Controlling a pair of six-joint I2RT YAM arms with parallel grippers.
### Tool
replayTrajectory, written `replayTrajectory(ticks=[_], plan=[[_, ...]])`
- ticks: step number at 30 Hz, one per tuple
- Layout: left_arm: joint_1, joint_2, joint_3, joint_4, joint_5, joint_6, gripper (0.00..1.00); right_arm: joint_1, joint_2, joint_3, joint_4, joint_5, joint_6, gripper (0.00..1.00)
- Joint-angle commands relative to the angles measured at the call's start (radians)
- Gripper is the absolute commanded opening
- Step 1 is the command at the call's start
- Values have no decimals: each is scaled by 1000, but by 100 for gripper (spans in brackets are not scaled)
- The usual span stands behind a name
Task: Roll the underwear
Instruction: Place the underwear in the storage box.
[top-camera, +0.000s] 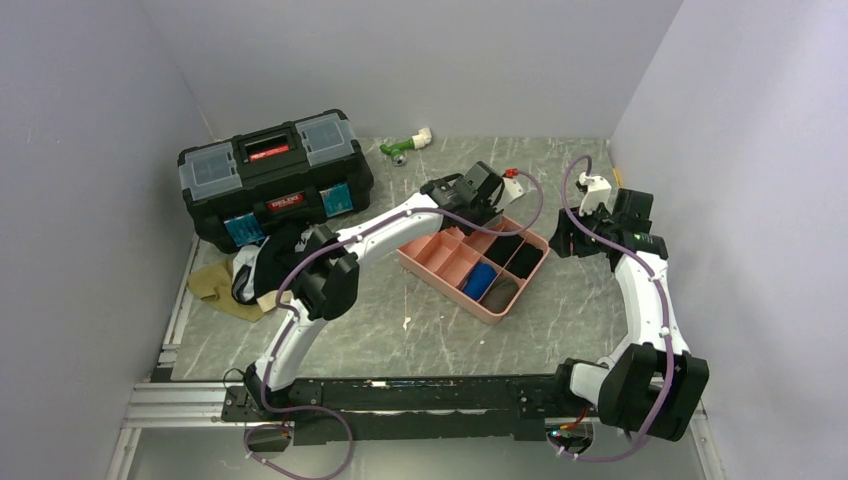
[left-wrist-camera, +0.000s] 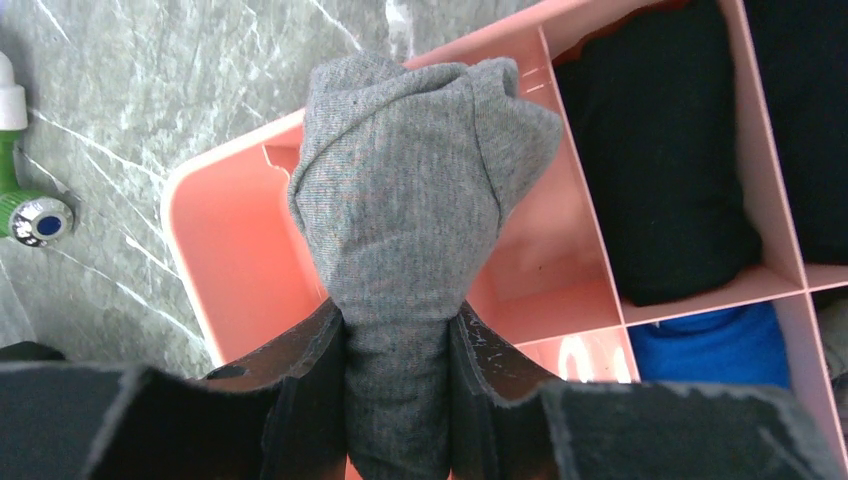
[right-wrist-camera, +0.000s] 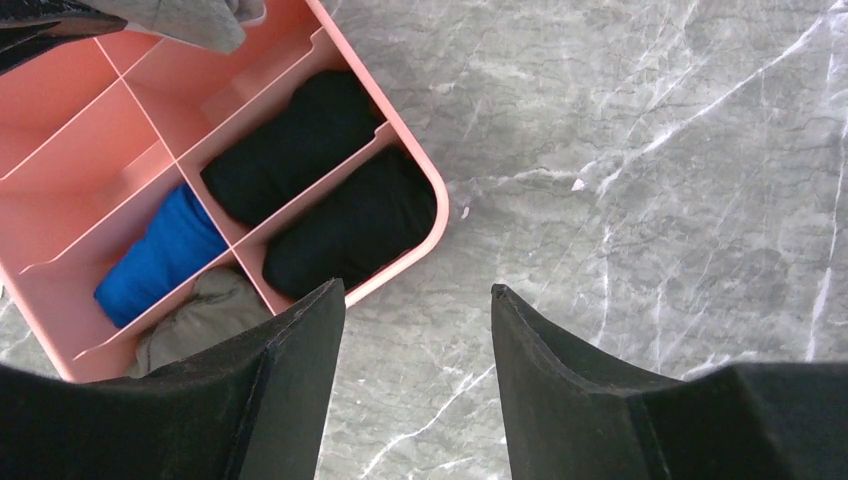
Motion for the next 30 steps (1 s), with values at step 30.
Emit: replayTrajectory(ticks=[30], plan=[[-122, 137, 157, -77, -229, 145, 0, -49, 25, 1, -25, -119, -35, 58]])
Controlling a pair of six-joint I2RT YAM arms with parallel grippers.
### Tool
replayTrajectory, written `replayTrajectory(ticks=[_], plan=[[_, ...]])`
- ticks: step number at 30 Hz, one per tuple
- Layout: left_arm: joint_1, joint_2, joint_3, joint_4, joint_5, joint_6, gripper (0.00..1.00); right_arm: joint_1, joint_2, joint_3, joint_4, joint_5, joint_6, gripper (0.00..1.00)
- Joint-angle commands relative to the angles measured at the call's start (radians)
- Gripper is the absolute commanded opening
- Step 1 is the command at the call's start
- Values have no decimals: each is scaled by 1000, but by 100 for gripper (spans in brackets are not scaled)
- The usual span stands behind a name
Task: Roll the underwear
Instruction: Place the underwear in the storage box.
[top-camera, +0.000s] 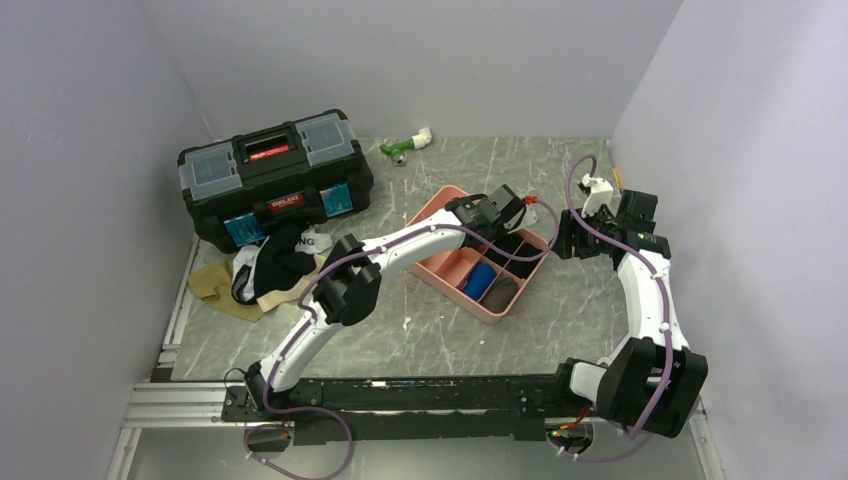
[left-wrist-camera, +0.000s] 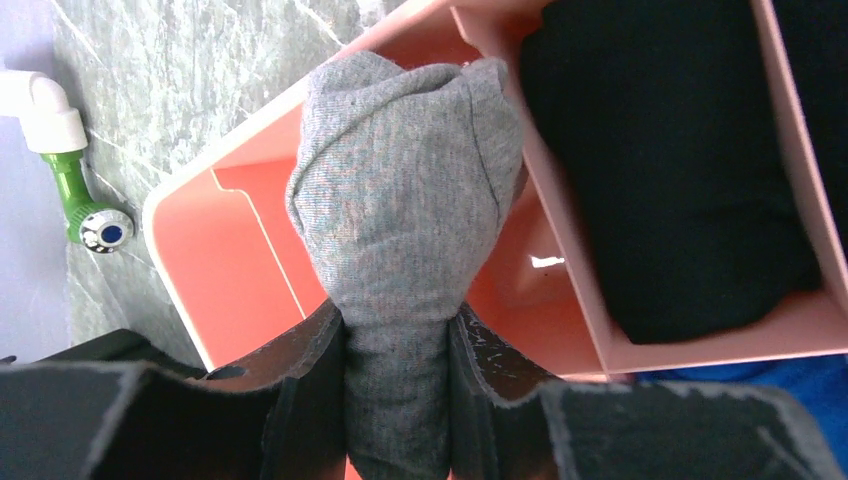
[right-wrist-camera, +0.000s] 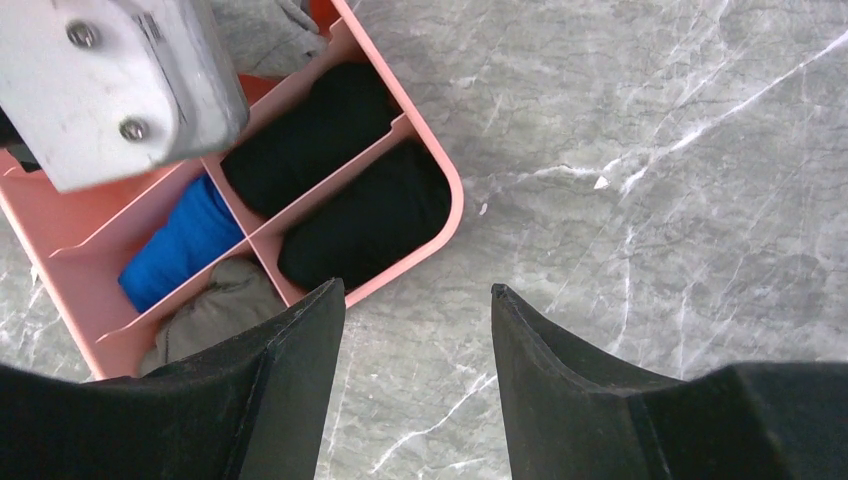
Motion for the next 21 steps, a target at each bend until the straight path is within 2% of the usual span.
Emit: replayTrajectory(ticks=[1, 11, 21], plan=[[-38, 11, 52, -20, -50, 38, 0, -8, 7, 3, -6, -39, -16, 58], [-55, 42, 105, -64, -56, 43, 0, -9, 17, 6, -16, -56, -22, 58], [5, 27, 106, -79, 117, -112, 0, -14, 26, 6, -31, -68, -30, 58]])
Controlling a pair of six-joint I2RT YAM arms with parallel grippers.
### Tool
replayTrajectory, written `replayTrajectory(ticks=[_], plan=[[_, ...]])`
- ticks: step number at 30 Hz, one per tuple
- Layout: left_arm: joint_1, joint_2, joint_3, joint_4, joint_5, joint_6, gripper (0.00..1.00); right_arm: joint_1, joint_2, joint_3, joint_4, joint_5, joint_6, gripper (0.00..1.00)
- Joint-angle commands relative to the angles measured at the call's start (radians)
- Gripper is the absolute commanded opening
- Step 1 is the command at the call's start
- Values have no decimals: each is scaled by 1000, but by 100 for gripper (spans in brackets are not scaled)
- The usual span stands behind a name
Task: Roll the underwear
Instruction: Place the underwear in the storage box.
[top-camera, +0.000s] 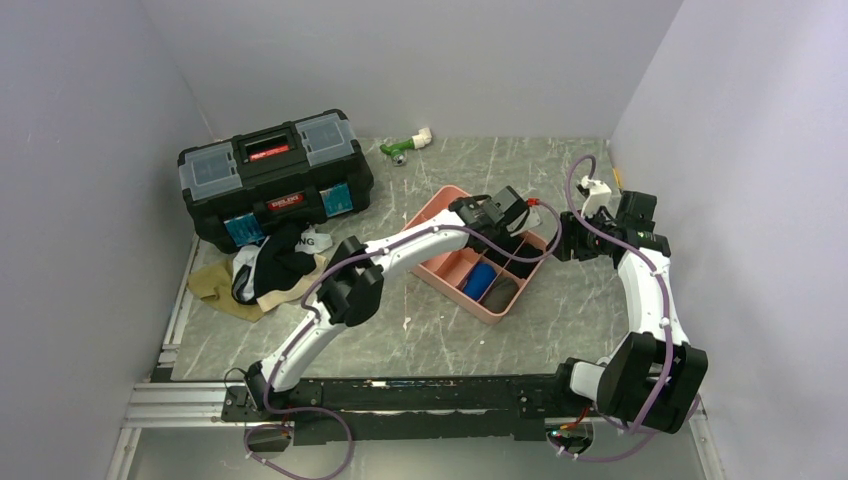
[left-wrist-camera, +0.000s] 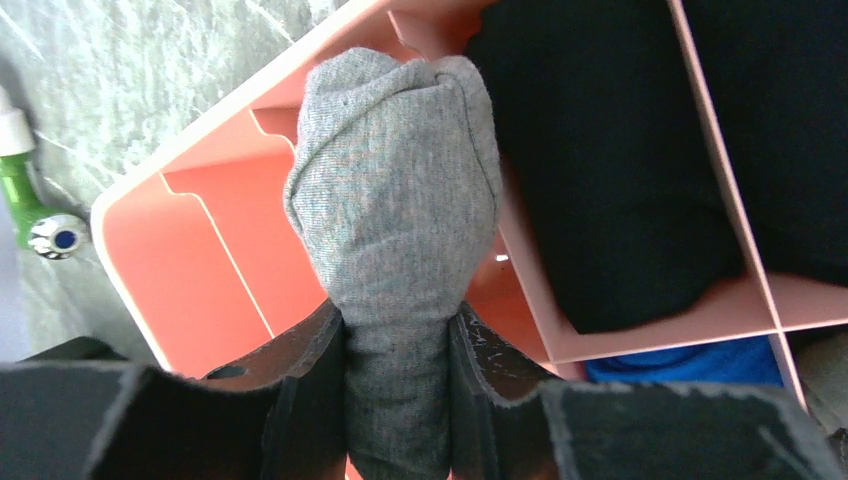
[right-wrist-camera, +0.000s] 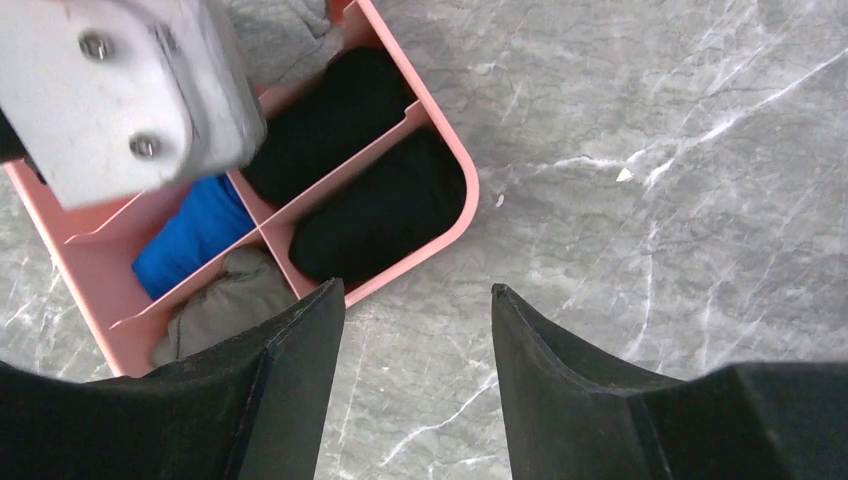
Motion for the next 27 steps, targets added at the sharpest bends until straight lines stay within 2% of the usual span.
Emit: replayTrajectory(ticks=[1, 11, 27], plan=[[32, -8, 42, -6, 119, -107, 0, -8, 7, 7, -13, -43, -21, 58], [57, -8, 49, 0, 219, -193, 0, -9, 36, 9, -21, -54, -20, 59], [75, -17, 57, -1, 302, -265, 0, 11, 245, 62, -19, -145, 6, 54]])
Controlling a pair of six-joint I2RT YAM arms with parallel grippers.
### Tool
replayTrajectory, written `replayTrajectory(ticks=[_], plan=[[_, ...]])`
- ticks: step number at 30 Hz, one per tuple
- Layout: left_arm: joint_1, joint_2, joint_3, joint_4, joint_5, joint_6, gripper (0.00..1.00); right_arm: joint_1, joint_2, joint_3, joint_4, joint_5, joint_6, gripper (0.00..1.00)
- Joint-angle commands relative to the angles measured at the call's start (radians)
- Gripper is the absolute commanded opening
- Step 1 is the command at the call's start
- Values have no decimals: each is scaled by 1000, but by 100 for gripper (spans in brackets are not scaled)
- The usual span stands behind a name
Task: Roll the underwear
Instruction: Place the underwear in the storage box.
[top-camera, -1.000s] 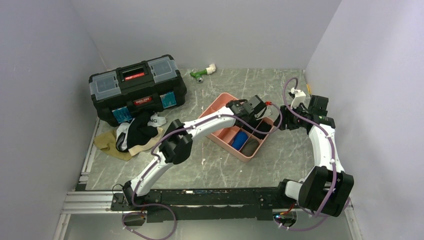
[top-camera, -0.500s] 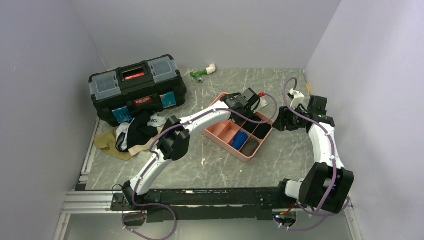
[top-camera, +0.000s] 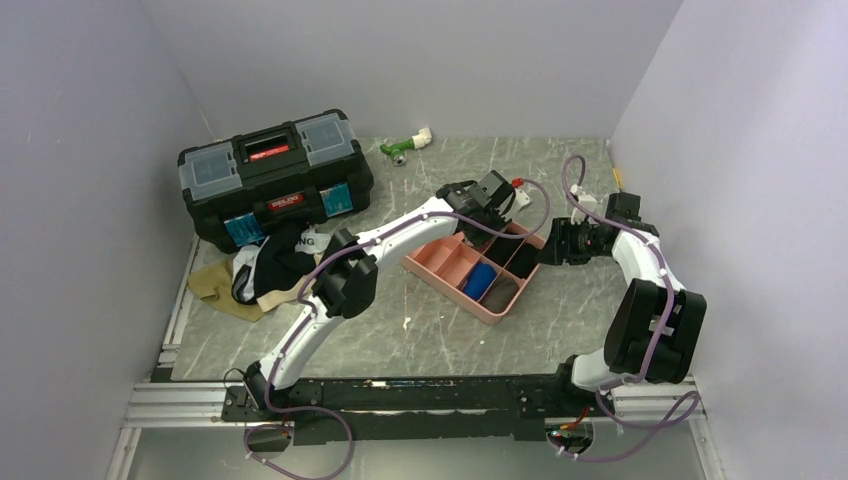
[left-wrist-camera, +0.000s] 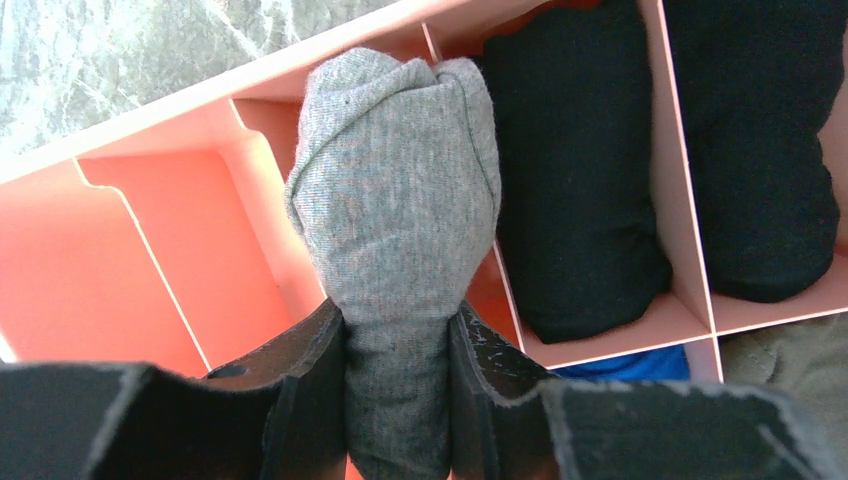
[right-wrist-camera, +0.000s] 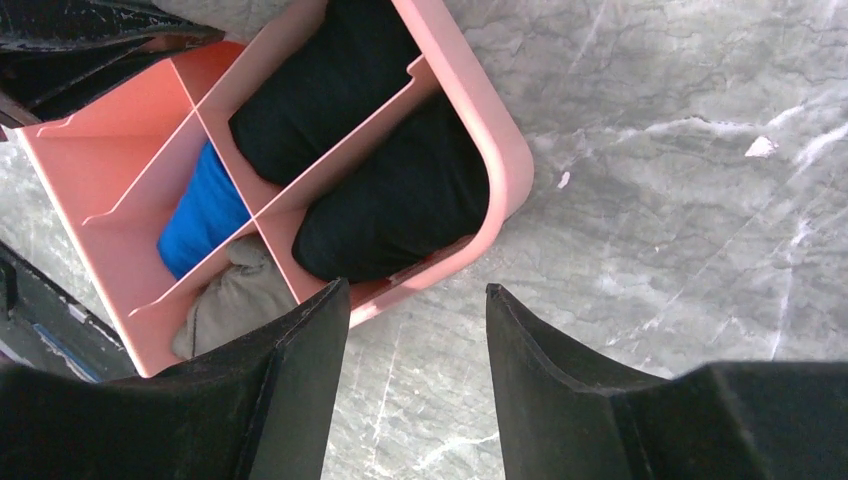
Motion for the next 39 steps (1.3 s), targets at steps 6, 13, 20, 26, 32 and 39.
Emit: replayTrajectory(ticks=[6, 13, 20, 26, 32, 39], plan=[[3, -9, 33, 13, 83, -79, 0, 24, 63, 72, 7, -60, 9, 53], [19, -8, 15, 43, 110, -143, 0, 43, 76, 66, 12, -57, 18, 51], [37, -3, -8, 65, 141, -178, 0, 79, 104, 65, 16, -35, 27, 50], [42, 20, -12, 68, 161, -198, 0, 91, 117, 65, 20, -21, 25, 50], [46, 33, -13, 69, 125, -188, 0, 99, 127, 63, 17, -21, 26, 49], [52, 34, -58, 93, 79, -216, 0, 116, 120, 58, 13, -32, 27, 49]])
